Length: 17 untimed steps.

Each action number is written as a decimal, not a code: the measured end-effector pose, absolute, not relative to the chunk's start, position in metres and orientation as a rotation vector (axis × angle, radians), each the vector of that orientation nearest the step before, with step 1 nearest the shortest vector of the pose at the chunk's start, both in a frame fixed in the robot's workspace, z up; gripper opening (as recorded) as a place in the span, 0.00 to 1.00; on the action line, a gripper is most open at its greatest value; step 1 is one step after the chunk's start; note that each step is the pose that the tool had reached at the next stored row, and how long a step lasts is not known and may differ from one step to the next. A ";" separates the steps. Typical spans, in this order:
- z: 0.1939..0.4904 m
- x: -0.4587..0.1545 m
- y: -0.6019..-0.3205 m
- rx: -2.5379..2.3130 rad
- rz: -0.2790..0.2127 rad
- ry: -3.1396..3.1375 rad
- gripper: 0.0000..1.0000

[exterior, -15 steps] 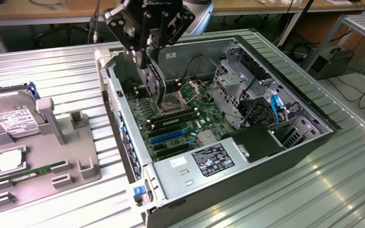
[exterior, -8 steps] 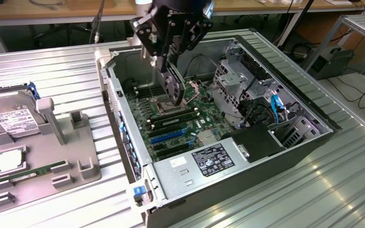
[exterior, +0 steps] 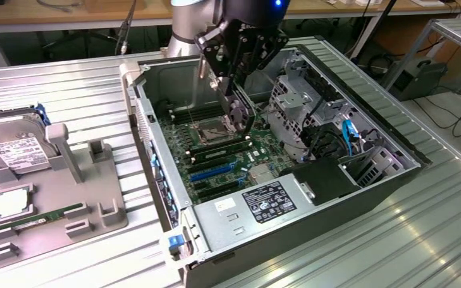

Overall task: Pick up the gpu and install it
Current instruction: 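Pick up the gpu and move the gpu toward the slot, then insert the gpu into the slot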

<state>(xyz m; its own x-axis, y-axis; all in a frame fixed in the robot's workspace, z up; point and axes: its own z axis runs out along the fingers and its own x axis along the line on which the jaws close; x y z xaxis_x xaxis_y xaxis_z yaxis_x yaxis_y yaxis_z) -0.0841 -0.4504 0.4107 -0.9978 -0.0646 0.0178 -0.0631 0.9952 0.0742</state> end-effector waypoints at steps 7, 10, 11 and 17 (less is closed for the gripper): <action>0.397 -0.050 -0.450 0.100 -0.115 -3.118 0.26; 0.396 -0.048 -0.450 0.099 -0.115 -3.117 0.26; 0.396 -0.048 -0.450 0.099 -0.115 -3.117 0.26; 0.396 -0.048 -0.450 0.099 -0.115 -3.117 0.26</action>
<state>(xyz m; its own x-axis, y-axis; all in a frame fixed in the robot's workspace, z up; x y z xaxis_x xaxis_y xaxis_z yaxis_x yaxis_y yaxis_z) -0.0483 -0.4504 0.3964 -0.9977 -0.0644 0.0189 -0.0628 0.9953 0.0741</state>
